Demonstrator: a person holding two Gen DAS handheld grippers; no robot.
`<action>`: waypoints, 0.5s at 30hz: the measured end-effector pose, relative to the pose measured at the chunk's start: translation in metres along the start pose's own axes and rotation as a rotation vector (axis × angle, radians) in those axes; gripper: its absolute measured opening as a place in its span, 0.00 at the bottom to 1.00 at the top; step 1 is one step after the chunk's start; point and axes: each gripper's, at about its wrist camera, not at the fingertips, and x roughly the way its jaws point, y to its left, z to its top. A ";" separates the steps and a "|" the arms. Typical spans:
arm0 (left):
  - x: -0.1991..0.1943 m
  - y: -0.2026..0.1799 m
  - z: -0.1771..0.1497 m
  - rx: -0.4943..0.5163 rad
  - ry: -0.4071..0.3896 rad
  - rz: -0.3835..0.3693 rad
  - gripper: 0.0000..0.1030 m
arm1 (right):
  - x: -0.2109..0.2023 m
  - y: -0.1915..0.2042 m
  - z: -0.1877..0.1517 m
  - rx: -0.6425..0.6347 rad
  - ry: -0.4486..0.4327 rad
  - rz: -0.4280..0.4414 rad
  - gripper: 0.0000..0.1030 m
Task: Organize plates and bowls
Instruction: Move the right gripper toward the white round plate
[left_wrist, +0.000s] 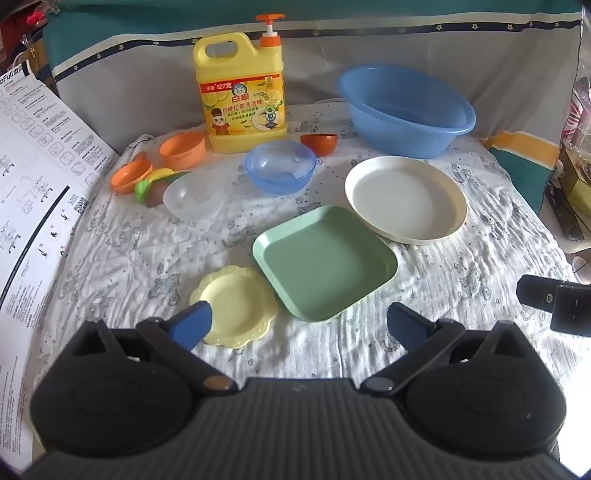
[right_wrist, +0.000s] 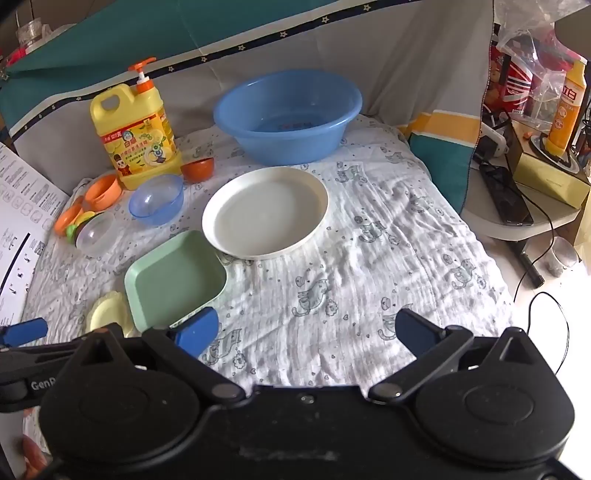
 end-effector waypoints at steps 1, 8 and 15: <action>0.000 0.000 0.000 -0.008 0.008 -0.002 1.00 | 0.000 0.000 0.000 0.001 -0.001 0.003 1.00; 0.003 -0.002 0.001 -0.021 0.035 -0.030 1.00 | 0.001 0.000 -0.001 0.002 0.000 0.004 1.00; 0.006 0.001 -0.002 -0.030 0.036 -0.035 1.00 | 0.003 -0.005 0.004 -0.006 0.001 -0.004 1.00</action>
